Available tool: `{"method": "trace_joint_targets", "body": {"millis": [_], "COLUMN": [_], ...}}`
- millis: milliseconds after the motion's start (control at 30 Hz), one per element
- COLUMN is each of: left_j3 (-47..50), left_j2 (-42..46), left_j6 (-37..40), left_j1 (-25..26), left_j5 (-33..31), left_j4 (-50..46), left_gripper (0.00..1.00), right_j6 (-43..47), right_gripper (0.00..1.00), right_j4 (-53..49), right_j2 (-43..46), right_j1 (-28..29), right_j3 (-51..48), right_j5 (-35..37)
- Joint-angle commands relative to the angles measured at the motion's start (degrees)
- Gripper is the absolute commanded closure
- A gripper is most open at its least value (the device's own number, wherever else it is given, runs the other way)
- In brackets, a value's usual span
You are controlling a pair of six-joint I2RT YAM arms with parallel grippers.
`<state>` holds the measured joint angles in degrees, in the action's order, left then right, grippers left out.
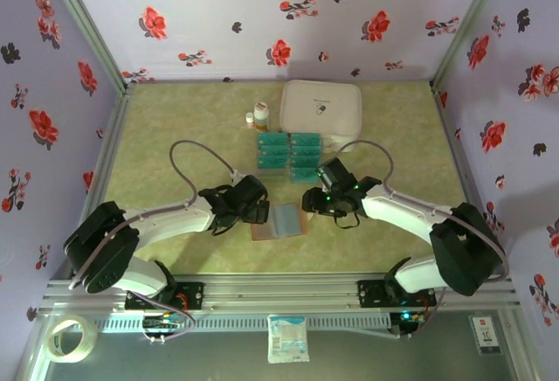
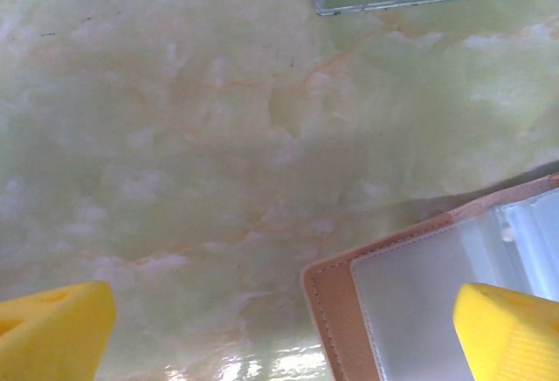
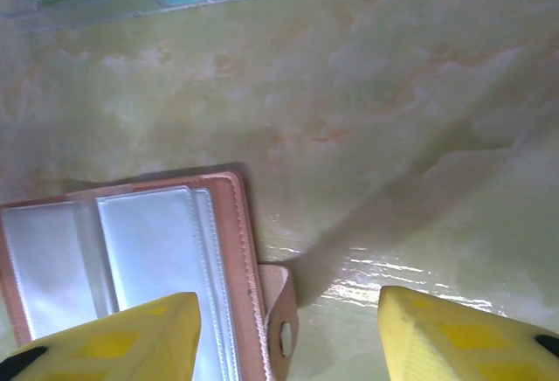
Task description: Put the credit cards into the card holder
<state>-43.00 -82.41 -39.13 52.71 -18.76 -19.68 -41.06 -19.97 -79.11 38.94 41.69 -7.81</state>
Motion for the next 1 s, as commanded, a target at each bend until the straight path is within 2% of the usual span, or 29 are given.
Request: {"method": "trace_joint_targets", "body": {"millis": [0, 167, 400, 567, 733, 967], "left_j3": [1.4, 3.4, 5.0, 6.3, 6.8, 6.2], "left_j2": [-0.7, -1.0, -1.9, -1.6, -2.8, -4.6], "left_j6": [-1.8, -1.6, -2.3, -3.9, -4.5, -3.3], "left_j1": [-0.1, 0.8, 2.1, 2.1, 2.0, 1.8], "left_j5": [1.7, 3.1, 3.2, 2.4, 2.3, 2.2], "left_j4": [2.4, 4.7, 6.2, 6.2, 6.5, 7.8], "left_gripper": [0.0, 0.0, 0.0, 0.0, 0.0, 0.0], "right_j6": [0.7, -0.1, -1.0, -1.8, -3.0, -5.3], "right_gripper": [0.47, 0.54, 0.71, 0.94, 1.0, 1.0], "right_j4": [2.3, 2.9, 3.4, 3.3, 2.9, 2.7], "right_j2": [-0.2, 0.8, 2.3, 3.9, 7.0, 10.6], "right_j1": [-0.4, -0.5, -0.7, -0.7, -0.7, -0.8], "right_j3": [-1.7, -3.4, -4.7, -6.2, -8.6, -12.1], "right_j5": [1.1, 1.9, 3.2, 4.1, 5.4, 7.6]}}
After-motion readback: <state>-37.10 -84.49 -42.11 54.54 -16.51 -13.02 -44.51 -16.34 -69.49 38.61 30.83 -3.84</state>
